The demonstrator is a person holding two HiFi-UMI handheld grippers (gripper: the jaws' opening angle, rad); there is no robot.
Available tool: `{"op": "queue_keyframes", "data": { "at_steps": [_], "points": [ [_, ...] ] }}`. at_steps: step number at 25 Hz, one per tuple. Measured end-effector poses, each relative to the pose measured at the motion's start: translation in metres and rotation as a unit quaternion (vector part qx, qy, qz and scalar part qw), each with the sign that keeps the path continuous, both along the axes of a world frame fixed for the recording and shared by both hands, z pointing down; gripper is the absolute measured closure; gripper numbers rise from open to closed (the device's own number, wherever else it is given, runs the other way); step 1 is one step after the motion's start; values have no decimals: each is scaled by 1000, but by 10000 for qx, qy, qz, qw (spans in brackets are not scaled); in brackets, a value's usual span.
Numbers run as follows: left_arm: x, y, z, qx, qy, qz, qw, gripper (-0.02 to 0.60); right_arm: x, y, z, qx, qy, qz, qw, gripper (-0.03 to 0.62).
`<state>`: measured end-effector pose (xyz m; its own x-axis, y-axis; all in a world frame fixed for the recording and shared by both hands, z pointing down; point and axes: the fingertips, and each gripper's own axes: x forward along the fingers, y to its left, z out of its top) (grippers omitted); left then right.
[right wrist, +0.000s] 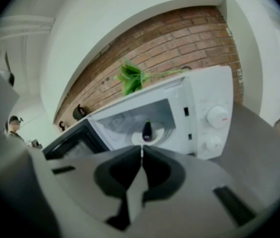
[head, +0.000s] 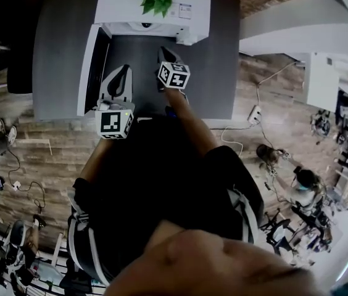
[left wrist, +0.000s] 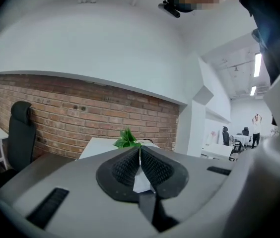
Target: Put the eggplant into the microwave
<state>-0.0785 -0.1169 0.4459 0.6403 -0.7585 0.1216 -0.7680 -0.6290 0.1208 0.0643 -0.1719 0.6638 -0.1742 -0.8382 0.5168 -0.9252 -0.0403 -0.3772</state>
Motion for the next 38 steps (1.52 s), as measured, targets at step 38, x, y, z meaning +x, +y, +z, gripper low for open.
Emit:
{"op": "queue_keyframes", "data": {
  "at_steps": [38],
  "points": [
    [-28,9,-6,45,246,231,9994,538,-45,99,-151,1345,-321,-129,9903,561]
  ]
}}
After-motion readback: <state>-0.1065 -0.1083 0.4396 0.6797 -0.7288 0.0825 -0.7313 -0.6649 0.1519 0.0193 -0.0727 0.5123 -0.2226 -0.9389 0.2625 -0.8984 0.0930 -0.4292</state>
